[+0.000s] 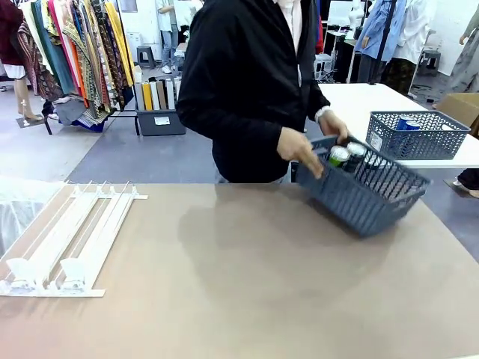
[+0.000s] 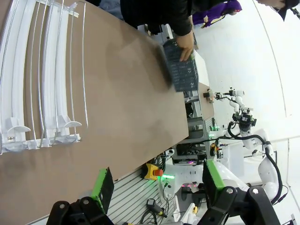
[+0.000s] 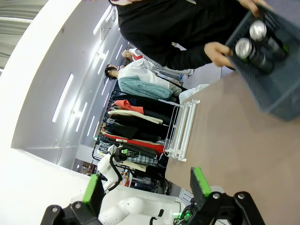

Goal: Retrieve and store the cans from the dispenser.
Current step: Pick up one can from the Automatic Can Dispenser and place it in the middle of the table.

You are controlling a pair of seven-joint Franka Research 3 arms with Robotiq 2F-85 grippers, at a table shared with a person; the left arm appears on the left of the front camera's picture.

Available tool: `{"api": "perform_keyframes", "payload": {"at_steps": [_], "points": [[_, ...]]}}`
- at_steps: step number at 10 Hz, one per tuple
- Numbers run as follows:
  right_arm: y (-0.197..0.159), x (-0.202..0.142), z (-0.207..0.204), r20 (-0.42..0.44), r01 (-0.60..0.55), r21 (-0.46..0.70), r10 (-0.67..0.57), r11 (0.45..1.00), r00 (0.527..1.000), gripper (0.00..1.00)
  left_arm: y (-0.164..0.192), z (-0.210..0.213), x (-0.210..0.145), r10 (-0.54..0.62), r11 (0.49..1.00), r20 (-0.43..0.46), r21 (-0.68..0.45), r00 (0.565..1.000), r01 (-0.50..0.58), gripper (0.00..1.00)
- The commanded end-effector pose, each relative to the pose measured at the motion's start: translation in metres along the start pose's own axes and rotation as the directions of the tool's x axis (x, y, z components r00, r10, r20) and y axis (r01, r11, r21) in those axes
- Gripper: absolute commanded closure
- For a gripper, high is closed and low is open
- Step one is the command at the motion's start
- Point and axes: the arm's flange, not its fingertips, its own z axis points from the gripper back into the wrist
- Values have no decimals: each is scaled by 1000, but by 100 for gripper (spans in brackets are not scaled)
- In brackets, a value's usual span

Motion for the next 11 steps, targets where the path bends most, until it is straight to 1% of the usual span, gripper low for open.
{"api": "perform_keyframes", "payload": {"at_steps": [1,11], "points": [[2,2,-2,15,-20,24,20,1000,1000,0,-1,0,1,-14,1000,11,-19,1000,14,0],[2,2,-2,15,-20,24,20,1000,1000,0,-1,0,1,-14,1000,11,-19,1000,14,0]]}}
